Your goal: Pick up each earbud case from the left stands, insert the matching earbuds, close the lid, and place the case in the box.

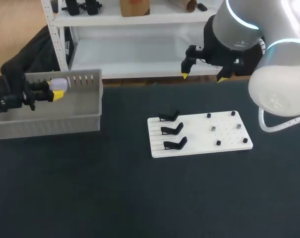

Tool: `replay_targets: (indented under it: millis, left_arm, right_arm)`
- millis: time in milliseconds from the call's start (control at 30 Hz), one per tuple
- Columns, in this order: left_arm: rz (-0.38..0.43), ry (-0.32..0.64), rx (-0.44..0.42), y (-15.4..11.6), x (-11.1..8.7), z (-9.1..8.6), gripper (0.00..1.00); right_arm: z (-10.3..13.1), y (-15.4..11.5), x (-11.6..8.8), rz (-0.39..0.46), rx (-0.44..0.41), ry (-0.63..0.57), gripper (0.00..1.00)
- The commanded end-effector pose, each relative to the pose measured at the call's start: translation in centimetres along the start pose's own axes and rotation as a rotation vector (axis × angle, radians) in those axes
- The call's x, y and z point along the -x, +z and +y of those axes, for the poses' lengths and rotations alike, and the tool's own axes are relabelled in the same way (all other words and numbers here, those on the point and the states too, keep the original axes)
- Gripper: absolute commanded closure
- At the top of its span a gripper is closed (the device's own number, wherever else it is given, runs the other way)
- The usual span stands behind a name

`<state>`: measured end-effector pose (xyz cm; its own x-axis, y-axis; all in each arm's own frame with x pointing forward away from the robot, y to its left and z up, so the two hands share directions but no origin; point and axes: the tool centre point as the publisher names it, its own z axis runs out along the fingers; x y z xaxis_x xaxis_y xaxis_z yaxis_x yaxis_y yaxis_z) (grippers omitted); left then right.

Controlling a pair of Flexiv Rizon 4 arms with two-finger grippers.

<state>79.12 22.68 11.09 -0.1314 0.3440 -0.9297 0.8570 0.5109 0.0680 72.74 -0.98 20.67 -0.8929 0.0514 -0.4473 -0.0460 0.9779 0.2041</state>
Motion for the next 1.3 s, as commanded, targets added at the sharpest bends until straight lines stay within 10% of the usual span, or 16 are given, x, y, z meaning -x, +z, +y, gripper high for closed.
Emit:
replay_targets:
  millis: [33, 267, 333, 800, 1300]
  left_arm:
    - [0.087, -0.034, -0.046, 2.2, -1.6, 1.7, 1.00]
    - [0.076, -0.103, -0.054, 3.4, -4.4, 1.9, 0.89]
    - [0.077, -0.104, -0.053, 3.4, -4.3, 1.8, 0.00]
    - [0.053, -0.001, -0.060, 1.6, 3.0, -2.8, 0.00]
    - [0.055, -0.020, -0.066, 1.5, 4.9, -8.1, 0.00]
  right_arm:
    - [-0.1, -0.1, -0.4, -0.017, -0.001, 0.002, 0.00]
    - [-0.1, -0.1, -0.4, -0.017, -0.001, 0.002, 0.00]
    - [-0.1, -0.1, -0.4, -0.017, -0.001, 0.002, 0.00]
    - [-0.1, -0.1, -0.4, -0.017, -0.001, 0.002, 0.00]
    - [-2.3, -1.5, -1.2, -0.051, 0.080, -0.003, 0.00]
